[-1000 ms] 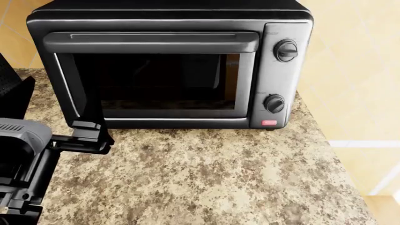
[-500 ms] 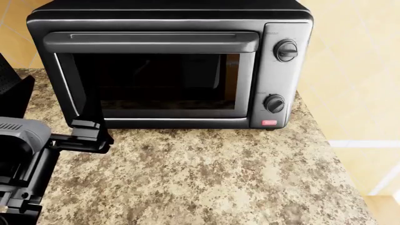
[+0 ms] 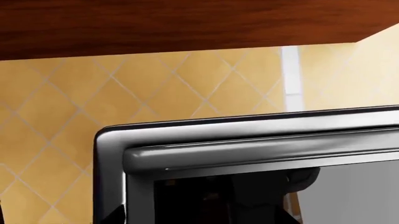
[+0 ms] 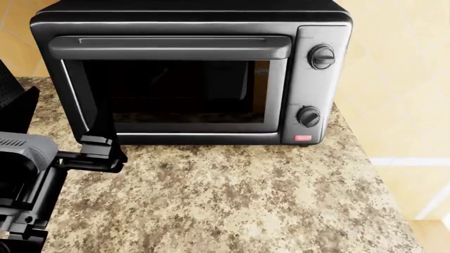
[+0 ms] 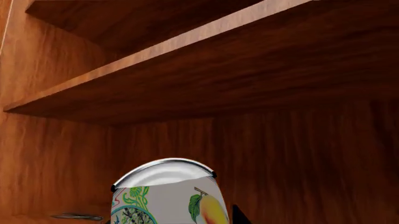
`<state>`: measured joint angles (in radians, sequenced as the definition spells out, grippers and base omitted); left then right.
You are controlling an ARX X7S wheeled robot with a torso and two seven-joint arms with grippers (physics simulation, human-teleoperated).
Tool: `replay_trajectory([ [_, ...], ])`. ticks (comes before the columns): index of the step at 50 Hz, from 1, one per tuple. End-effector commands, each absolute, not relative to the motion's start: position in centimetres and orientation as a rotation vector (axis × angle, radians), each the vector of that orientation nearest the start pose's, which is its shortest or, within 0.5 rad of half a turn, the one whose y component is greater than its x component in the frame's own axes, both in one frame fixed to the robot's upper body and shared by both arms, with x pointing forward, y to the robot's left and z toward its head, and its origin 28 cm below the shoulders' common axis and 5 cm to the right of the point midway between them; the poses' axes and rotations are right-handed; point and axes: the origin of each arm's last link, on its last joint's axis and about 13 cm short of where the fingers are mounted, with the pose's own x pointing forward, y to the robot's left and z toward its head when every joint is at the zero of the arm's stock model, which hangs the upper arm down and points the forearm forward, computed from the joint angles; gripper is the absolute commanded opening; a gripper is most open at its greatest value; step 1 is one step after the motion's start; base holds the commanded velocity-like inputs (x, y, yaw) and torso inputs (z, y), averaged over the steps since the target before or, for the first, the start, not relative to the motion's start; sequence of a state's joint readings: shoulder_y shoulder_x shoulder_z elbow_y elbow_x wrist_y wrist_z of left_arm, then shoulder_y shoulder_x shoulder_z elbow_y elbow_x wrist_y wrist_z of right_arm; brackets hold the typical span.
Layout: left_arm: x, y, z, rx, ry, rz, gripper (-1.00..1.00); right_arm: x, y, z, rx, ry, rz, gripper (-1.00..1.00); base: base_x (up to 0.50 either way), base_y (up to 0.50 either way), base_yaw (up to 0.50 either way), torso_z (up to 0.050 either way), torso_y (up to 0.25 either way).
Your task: Pick the cans from the counter and place them in their designated side in the cabinet.
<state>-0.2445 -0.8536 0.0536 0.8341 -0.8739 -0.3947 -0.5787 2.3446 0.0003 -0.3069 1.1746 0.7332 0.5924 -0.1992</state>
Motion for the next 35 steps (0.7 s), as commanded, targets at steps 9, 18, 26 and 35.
replay_trajectory([
  [9, 18.4, 26.5, 21.3, 0.058, -0.380, -0.063, 1.00, 29.6, -6.1, 58.4, 0.157, -0.507, 0.326, -1.00, 0.00, 0.00, 0.00, 0.000, 0.001],
  [18, 18.4, 26.6, 21.4, 0.058, -0.380, -0.060, 1.00, 30.1, -6.2, 57.6, 0.131, -0.434, 0.274, -1.00, 0.00, 0.00, 0.00, 0.000, 0.001],
  [26, 18.4, 26.6, 21.2, 0.054, -0.376, -0.061, 1.00, 30.6, -6.5, 57.1, 0.126, -0.379, 0.189, -1.00, 0.00, 0.00, 0.00, 0.001, 0.001],
  [35, 18.6, 26.7, 20.9, 0.053, -0.371, -0.058, 1.00, 31.1, -6.8, 56.5, 0.130, -0.337, 0.167, -1.00, 0.00, 0.00, 0.00, 0.000, 0.001],
])
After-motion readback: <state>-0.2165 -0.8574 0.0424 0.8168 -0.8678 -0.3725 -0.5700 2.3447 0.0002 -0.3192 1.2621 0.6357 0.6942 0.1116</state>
